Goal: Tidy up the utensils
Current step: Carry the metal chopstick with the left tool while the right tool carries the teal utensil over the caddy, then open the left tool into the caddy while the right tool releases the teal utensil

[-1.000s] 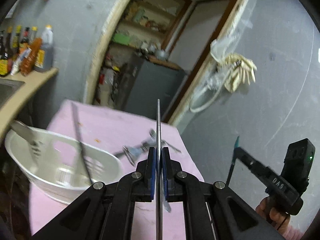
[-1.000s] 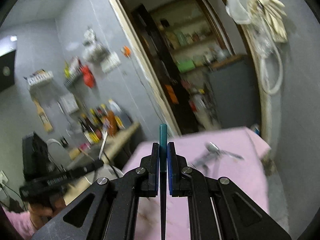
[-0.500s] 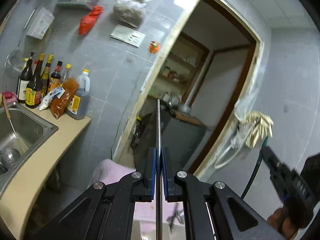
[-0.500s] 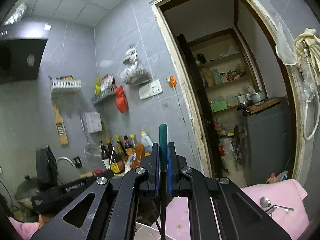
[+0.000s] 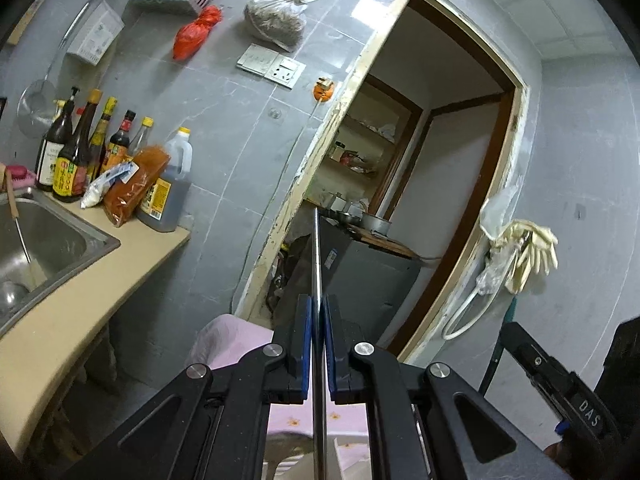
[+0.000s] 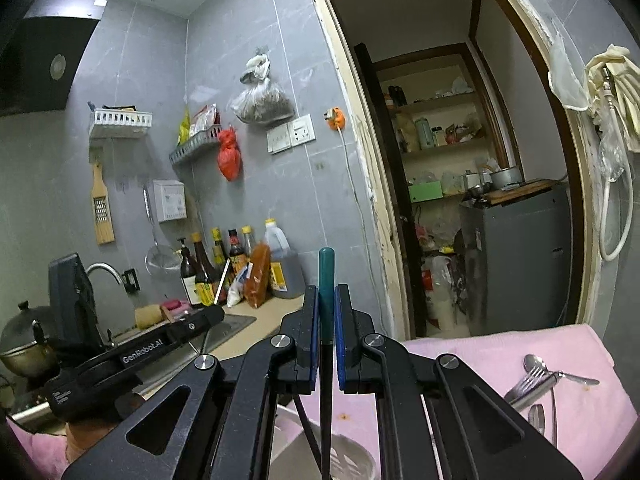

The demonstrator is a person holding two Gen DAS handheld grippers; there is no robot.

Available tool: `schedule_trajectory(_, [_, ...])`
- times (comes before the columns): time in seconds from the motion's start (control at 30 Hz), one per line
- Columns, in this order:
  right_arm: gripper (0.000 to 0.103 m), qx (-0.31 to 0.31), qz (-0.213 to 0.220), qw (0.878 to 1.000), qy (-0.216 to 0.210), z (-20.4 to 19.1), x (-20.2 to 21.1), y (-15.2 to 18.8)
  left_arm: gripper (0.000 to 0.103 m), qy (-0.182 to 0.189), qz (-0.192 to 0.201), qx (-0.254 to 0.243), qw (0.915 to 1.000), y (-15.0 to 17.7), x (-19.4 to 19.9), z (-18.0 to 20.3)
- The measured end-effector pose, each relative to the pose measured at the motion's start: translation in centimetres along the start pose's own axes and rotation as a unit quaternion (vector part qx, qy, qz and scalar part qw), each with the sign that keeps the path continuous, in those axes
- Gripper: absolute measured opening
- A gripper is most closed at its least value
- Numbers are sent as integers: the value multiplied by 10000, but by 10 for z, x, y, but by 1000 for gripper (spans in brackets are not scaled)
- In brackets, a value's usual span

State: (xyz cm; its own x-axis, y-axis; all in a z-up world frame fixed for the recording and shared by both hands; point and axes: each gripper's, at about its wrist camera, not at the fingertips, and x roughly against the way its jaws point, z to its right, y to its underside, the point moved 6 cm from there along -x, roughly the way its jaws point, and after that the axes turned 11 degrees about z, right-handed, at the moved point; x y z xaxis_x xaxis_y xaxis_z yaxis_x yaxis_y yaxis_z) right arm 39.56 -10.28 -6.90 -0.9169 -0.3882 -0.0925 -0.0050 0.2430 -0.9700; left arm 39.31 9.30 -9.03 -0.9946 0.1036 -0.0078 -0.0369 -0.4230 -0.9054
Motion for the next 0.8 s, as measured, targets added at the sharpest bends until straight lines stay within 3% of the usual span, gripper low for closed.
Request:
schedule_trajectory(0.17, [7,34,-65,10000,21,1,2,8,7,107,57,-180,9998,5,5,6])
schedule_trajectory(0.47, [7,-23,-102,9999,12,6,4,13,7,146,134,308,9993,-2,1,-6])
schedule_trajectory(0.8, [7,-200,-379,9991,-66,11,15,23,7,23,-128,83,9999,11,17,-2])
